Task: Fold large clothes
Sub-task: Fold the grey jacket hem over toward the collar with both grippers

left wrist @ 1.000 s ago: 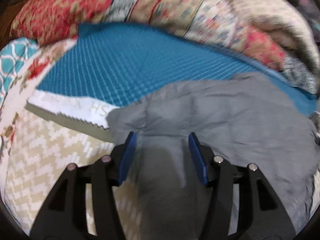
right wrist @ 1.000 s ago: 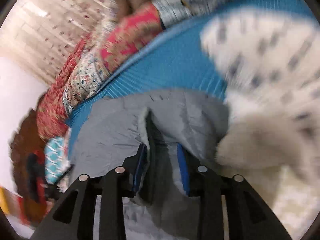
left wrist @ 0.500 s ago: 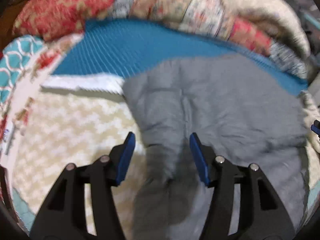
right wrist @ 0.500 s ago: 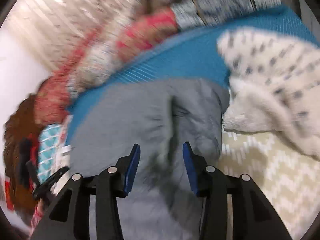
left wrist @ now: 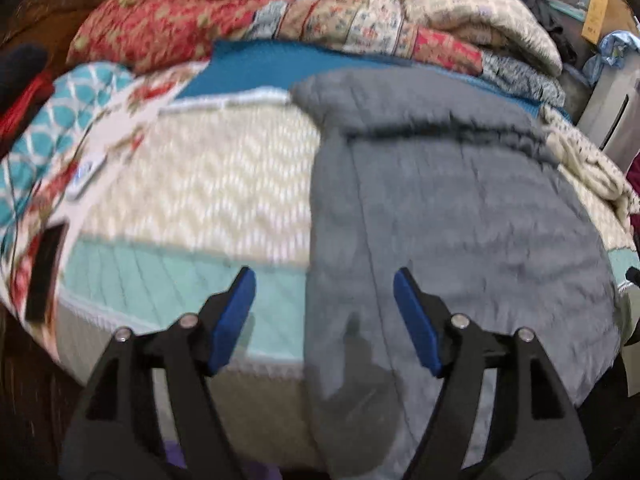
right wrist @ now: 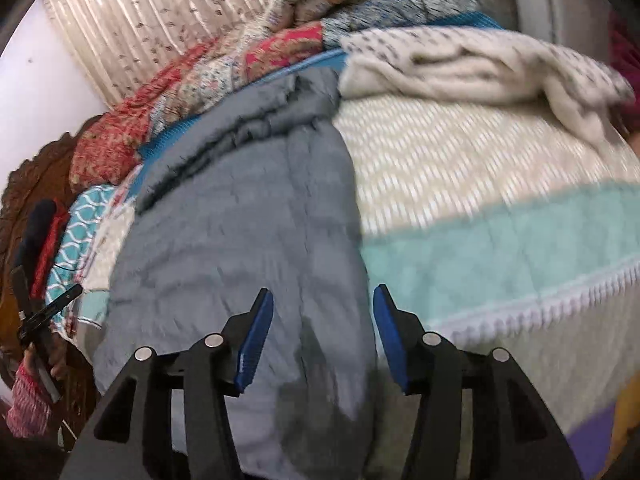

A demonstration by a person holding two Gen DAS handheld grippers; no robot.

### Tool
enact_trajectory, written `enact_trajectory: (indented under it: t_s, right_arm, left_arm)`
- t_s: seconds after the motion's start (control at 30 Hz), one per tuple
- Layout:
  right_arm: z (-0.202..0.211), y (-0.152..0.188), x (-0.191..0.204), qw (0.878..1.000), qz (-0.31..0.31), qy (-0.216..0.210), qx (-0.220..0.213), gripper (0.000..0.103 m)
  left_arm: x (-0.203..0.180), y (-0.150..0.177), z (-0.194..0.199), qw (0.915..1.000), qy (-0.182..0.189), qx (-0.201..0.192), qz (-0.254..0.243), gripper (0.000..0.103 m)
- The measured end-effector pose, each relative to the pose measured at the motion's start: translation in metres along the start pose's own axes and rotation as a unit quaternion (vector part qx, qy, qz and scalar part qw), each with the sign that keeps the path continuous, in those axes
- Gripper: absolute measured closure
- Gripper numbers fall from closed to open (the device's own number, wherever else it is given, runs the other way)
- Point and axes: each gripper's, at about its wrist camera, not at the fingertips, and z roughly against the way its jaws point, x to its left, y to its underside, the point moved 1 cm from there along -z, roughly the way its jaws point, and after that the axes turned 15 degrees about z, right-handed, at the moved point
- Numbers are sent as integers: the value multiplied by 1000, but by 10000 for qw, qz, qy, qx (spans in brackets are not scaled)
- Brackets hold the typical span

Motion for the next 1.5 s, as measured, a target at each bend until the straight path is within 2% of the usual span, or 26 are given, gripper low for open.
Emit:
enact_trajectory:
  t_s: [0.1, 0.27, 0.33, 0.43, 0.6, 0.67, 0.83, 0.97, 1.07, 1.17, 1.23, 1.33, 1.5]
  right_arm:
    - [5, 22, 10, 9998, 102, 129, 85, 45]
    - [9, 43, 25, 9975, 446, 518, 196, 43]
    - [2, 48, 25, 9980, 402, 398, 271, 43]
    - [-20, 56, 20, 9970, 155, 196, 733, 42]
    - [-22, 62, 21, 9981, 125, 83, 596, 32]
    - [-23, 63, 26, 9980, 214, 37, 592, 25]
    - [-25, 62, 31, 9975, 404, 2, 583, 20]
    - [-16, 59, 31, 9980, 376, -28, 500, 20]
    - [11, 53, 28, 9992, 390, 51, 67, 20]
    - [35, 54, 14, 9992, 238, -164, -262, 20]
    - [41, 59, 5, 9990, 163, -331, -236, 20]
    - [39, 67, -2, 9988, 131, -461, -64, 22]
    - [25, 84, -2, 9952, -248, -917, 255, 41]
  left_arm:
    - [-4, 23, 5, 9998, 84, 135, 108, 34]
    - [-21, 46, 6, 9996, 111, 249, 21, 34]
    - [-27, 52, 7, 9993, 198, 306, 87, 34]
    - [-31, 58, 8, 9988, 258, 370, 190, 34]
    - [-30, 64, 6, 9985, 181, 459, 229, 34]
    - [-29, 63, 6, 9986, 152, 456, 240, 34]
    - [-23, 61, 6, 9983, 100, 491, 289, 34]
    - [-21, 57, 15, 9988, 62, 431, 219, 34]
    - [-11, 54, 28, 9993, 71, 252, 249, 34]
    - [9, 57, 39, 9988, 106, 259, 394, 34]
    - [19, 62, 42, 9989, 48, 260, 386, 29]
    - [31, 73, 40, 9980, 36, 395, 501, 29]
    - [36, 85, 32, 9957, 229, 626, 650, 29]
